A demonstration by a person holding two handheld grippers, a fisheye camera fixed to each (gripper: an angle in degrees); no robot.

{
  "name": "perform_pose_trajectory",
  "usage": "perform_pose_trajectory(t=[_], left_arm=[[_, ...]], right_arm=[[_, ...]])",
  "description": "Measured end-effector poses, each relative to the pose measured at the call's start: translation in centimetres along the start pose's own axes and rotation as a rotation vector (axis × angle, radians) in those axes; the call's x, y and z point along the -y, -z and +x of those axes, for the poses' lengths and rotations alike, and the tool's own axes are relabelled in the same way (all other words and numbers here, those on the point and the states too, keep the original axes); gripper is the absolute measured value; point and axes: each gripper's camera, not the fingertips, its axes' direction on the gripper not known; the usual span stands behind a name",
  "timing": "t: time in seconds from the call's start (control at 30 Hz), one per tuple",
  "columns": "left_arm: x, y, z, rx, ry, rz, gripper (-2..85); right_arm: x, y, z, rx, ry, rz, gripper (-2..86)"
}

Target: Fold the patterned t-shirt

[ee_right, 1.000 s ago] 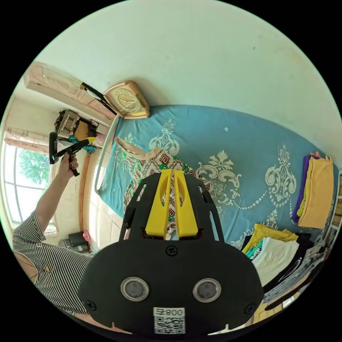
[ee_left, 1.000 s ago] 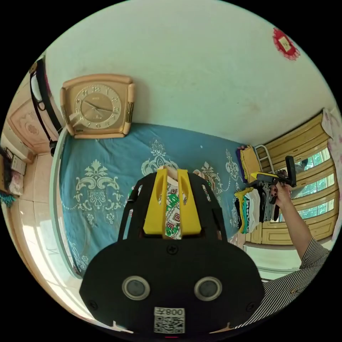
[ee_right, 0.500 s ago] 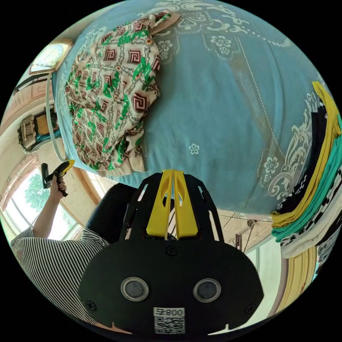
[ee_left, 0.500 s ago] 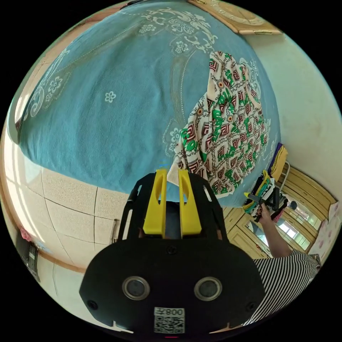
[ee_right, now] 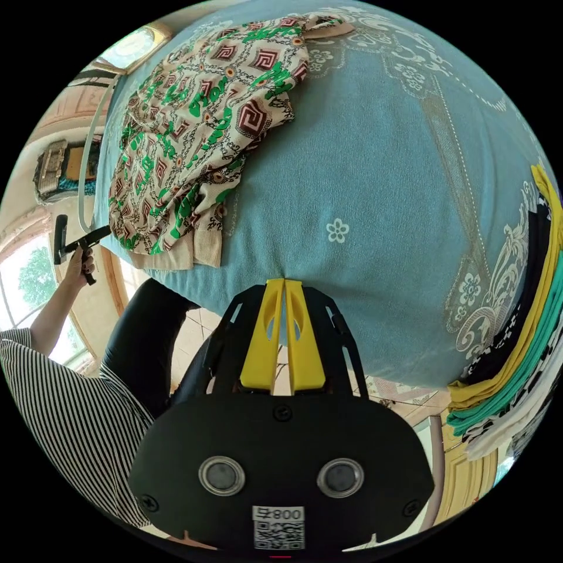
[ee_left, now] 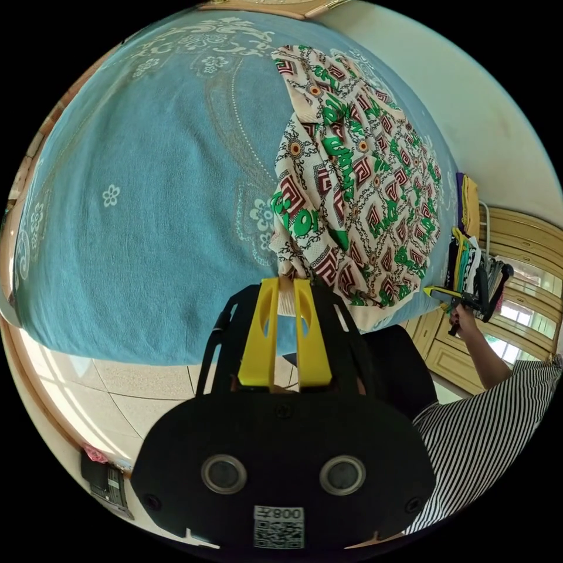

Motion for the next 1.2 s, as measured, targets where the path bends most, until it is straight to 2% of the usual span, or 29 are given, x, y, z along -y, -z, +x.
perform_pose_trajectory(t=[0.17, 0.23, 0.5, 0.67, 0.8, 0.9, 1.03, 1.2], left_arm=[[0.0, -2.4, -1.0, 0.058, -0.102, 0.028, 2.0], [-0.3, -3.2, -1.5, 0.058, -0.121, 0.044, 2.2], [-2.2, -6.6, -3.7, 0.075, -0.163, 0.119, 2.1], [-3.5, -9.0, -5.0, 0.097, -0.145, 0.138, 1.5], [-4.7, -10.0, -6.3, 0.051, -0.112, 0.146, 1.2], [-6.0, -11.0, -7.6, 0.018, -0.089, 0.162, 1.1], [-7.9, -12.2, -9.2, -0.024, -0.056, 0.185, 1.0], [-10.3, -13.5, -10.5, -0.028, -0.057, 0.193, 1.0]], right_arm=[[-3.6, -1.7, -1.7, -0.167, 0.082, 0.115, 0.0], [-4.7, -2.2, -1.4, -0.165, 0.076, 0.143, -0.1], [-10.5, -4.3, 2.6, -0.014, 0.059, 0.296, -0.1], [-12.8, -5.0, 3.8, 0.025, 0.023, 0.300, 0.7], [-14.4, -3.7, 4.4, 0.291, 0.086, 0.358, 4.8], [-14.6, -3.9, 3.8, 0.324, 0.100, 0.378, 6.5], [-13.9, -6.1, 3.1, 0.268, 0.088, 0.312, 6.9], [-15.2, -8.4, 3.3, 0.247, 0.021, 0.286, 3.6]])
